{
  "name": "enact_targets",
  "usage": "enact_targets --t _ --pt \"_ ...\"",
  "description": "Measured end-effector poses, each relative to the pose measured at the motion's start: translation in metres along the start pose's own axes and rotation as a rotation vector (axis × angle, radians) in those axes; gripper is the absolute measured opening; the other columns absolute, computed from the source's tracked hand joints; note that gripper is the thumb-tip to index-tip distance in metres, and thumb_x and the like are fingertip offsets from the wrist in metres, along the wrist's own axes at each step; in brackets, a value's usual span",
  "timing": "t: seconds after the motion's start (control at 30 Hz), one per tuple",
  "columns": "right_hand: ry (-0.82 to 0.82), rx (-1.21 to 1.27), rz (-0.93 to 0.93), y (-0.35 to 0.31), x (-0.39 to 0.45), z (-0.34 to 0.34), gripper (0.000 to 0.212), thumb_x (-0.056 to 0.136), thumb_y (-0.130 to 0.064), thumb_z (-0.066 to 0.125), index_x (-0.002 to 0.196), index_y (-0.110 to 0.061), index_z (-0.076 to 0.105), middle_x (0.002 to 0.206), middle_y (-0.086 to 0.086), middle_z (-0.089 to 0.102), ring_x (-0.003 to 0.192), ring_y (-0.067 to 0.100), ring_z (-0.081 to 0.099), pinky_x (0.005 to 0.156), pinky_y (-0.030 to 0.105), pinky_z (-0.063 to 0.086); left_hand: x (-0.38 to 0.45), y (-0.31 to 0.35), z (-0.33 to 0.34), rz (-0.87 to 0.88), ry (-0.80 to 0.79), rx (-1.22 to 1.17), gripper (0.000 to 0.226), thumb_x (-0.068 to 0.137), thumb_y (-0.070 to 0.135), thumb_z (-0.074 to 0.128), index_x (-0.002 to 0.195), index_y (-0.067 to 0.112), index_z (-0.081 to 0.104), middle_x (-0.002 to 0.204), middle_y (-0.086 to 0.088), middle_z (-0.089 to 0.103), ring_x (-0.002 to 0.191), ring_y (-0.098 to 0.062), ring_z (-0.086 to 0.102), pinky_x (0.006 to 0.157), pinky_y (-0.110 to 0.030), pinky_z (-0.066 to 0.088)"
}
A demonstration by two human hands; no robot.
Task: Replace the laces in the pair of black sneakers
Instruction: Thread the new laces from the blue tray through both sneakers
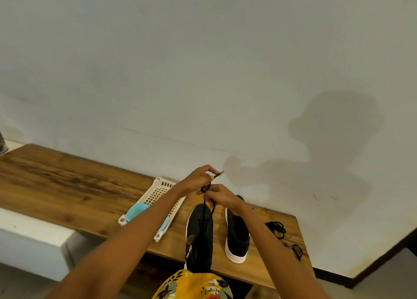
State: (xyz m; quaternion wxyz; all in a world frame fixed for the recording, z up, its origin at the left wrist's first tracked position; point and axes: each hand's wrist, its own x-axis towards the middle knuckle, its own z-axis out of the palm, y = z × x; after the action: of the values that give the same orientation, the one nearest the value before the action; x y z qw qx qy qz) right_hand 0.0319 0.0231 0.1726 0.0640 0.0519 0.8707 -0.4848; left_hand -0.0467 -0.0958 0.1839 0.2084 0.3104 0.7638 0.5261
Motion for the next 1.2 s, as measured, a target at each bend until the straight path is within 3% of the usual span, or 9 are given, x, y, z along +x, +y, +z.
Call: enact_targets --t 0.3,0.4,0.47,0.6,0.73,0.83,0.97,1.07,1.2 --pt "-0.125 -0.083 -0.018 0.001 -0.014 -0.018 0.04 0.098 -0.025 0.05 0.105 0.011 0.065 0.066 -0.008 0.063 0.056 0.002 0.057 0.066 0.013 0.047 -0.005 -0.023 0.016 -0.018 0.1 0.007 0.04 0.103 0.036 0.025 0.131 0.017 0.045 0.117 0.004 0.05 0.113 -0.014 0.047 0.098 -0.027 0.034" --pt "-0.099 -0.11 -0.033 0.0 -0.012 -0.022 0.033 0.096 -0.023 0.055 0.085 0.005 0.067 0.063 -0.003 0.061 0.06 0.008 0.057 0.07 0.018 0.044 -0.003 -0.022 0.009 -0.112 -0.041 0.141 0.037 0.101 0.035 0.031 0.098 0.019 0.063 0.082 0.003 0.065 0.078 -0.014 0.062 0.08 -0.028 0.046" --pt "-0.089 -0.137 -0.083 0.002 -0.01 -0.026 0.033 0.094 -0.023 0.058 0.079 0.005 0.065 0.066 0.009 0.059 0.066 0.018 0.055 0.073 0.027 0.044 -0.006 -0.019 0.005 -0.131 -0.134 0.34 0.031 0.097 0.025 0.042 0.073 0.015 0.059 0.064 0.0 0.057 0.06 -0.011 0.055 0.063 -0.024 0.043" --pt "-0.101 -0.14 -0.12 0.001 -0.012 -0.03 0.021 0.091 -0.022 0.063 0.078 -0.007 0.071 0.071 0.011 0.064 0.072 0.018 0.058 0.076 0.028 0.045 -0.008 -0.018 0.004 -0.171 -0.23 0.318 0.019 0.093 0.008 0.044 0.085 0.007 0.061 0.058 -0.003 0.048 0.037 -0.001 0.041 0.045 -0.013 0.033" --pt "-0.142 -0.203 -0.122 0.0 -0.012 -0.035 0.018 0.089 -0.019 0.065 0.074 -0.011 0.071 0.061 -0.005 0.064 0.059 0.001 0.054 0.064 0.012 0.039 -0.017 -0.018 -0.001 -0.228 -0.362 0.227 0.018 0.089 0.01 0.045 0.085 0.017 0.061 0.072 0.006 0.054 0.059 -0.004 0.045 0.053 -0.013 0.034" --pt "-0.098 -0.393 -0.135 0.008 -0.009 -0.039 0.01 0.084 -0.018 0.071 0.086 -0.008 0.074 0.079 0.012 0.07 0.07 0.011 0.055 0.067 0.021 0.04 -0.018 -0.024 0.0 -0.225 -0.292 0.127 0.024 0.093 0.017 0.046 0.073 0.023 0.058 0.077 0.007 0.055 0.072 -0.007 0.046 0.068 -0.02 0.036" --pt "0.225 -0.432 -0.293 0.019 -0.006 -0.025 0.008 0.081 -0.006 0.07 0.089 -0.007 0.068 0.075 -0.006 0.067 0.067 0.002 0.059 0.066 0.016 0.043 -0.014 -0.03 0.011 -0.236 -0.185 0.002 0.045 0.102 0.036 0.027 0.096 0.018 0.068 0.097 0.006 0.064 0.095 -0.014 0.054 0.087 -0.026 0.04" --pt "0.305 -0.459 -0.377 0.021 -0.003 -0.013 0.006 0.082 -0.011 0.07 0.086 -0.01 0.066 0.084 0.0 0.071 0.08 0.015 0.066 0.072 0.029 0.053 -0.013 -0.027 0.02 -0.317 -0.074 -0.186 0.052 0.1 0.05 0.026 0.112 0.016 0.062 0.105 0.0 0.062 0.101 -0.018 0.054 0.08 -0.029 0.042" --pt "0.379 -0.604 -0.468 0.027 -0.004 -0.011 0.006 0.081 -0.02 0.073 0.081 -0.017 0.068 0.096 -0.002 0.06 0.089 0.01 0.054 0.063 0.019 0.044 -0.006 -0.027 0.027 -0.323 0.159 -0.607 0.027 0.098 0.03 0.047 0.083 0.013 0.062 0.086 -0.005 0.064 0.08 -0.017 0.06 0.07 -0.027 0.045"
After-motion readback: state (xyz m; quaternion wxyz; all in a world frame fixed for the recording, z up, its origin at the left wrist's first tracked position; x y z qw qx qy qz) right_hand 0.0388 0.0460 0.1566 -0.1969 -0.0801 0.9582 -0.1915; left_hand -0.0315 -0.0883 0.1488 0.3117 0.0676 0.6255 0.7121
